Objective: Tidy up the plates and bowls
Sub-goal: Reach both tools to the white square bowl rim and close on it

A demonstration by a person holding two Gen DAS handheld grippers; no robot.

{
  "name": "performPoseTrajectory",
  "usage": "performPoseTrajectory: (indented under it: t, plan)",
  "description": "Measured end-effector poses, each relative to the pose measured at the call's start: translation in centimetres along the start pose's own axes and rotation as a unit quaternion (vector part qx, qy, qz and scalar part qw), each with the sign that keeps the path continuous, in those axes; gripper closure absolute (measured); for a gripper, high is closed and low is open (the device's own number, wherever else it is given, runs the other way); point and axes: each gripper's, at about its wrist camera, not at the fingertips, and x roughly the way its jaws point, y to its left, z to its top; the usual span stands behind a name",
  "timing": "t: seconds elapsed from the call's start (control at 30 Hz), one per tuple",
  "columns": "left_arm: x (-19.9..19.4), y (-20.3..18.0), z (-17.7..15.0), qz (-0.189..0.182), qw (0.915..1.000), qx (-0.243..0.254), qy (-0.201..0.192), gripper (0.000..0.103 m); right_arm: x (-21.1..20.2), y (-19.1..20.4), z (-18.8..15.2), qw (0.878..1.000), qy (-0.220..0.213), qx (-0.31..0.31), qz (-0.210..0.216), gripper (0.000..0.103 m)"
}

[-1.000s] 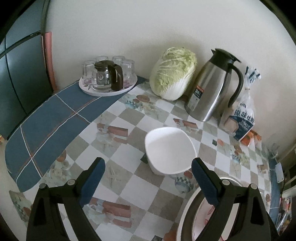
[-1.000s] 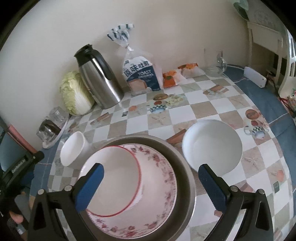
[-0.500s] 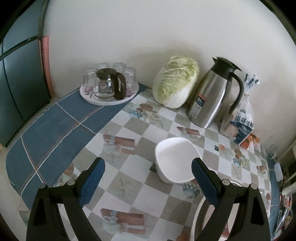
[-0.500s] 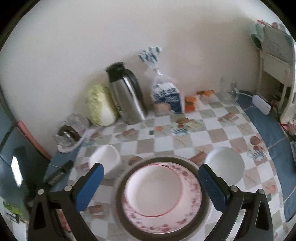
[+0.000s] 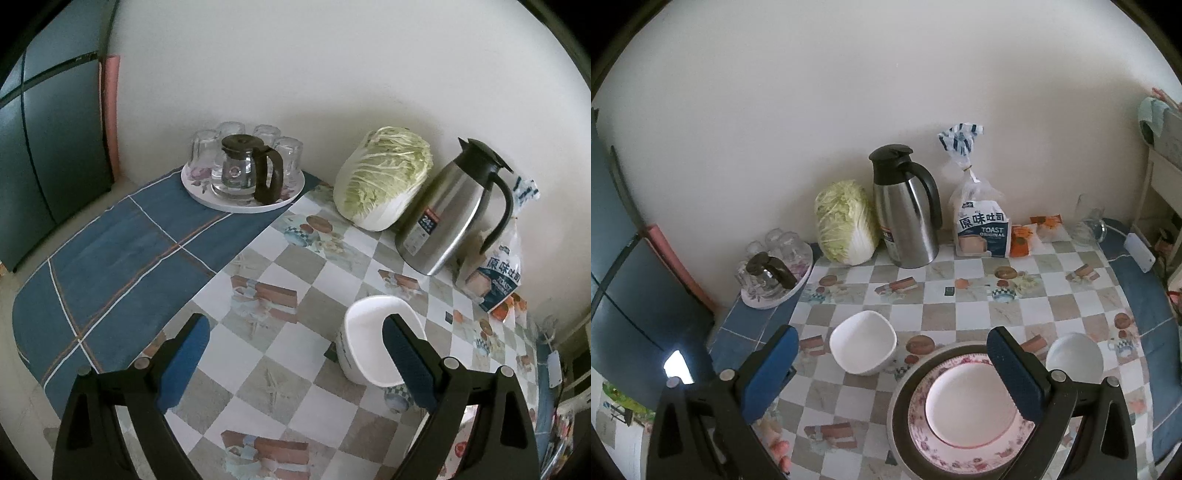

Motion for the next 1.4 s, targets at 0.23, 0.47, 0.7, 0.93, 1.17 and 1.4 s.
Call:
performPoseTrajectory:
  t: [0.23,0.47,0.7,0.93,1.17,1.4]
  plan:
    - [1.4,1.4,1.3,0.011,0.9994,-0.032,-0.003,0.008,4.5,1.2,1.7,1.000,0.022,0.005,-0.019,0.000]
    - [4.1,0.9,1.7,-0.003,0.9995,-0.030,0.009,0.008,10.3,1.0,2.4,0.997,0.067,0.002,-0.039,0.000]
    - [7.1,0.3,1.3,-0.028,0.9983,-0.037,0.035,0.008,17.6,0.8,0.2,0.987,0.140,-0.031,-0.067,0.000]
    - [10.1,0.2,0.1,-0.037,0.9956,-0.043,0.075,0.008,22.0,0.6,-1.9,0.979,0.184,-0.034,-0.084,0.001]
    - [11.7,0.0,-0.5,-0.056,0.9933,-0.044,0.091,0.008,24.2,0.5,-2.7,0.974,0.200,-0.037,-0.095,0.032]
    - [12.7,-0.7,-0.8,-0.069,0.9918,-0.036,0.101,0.029,26.2,0.6,-4.0,0.969,0.219,-0.044,-0.101,0.047]
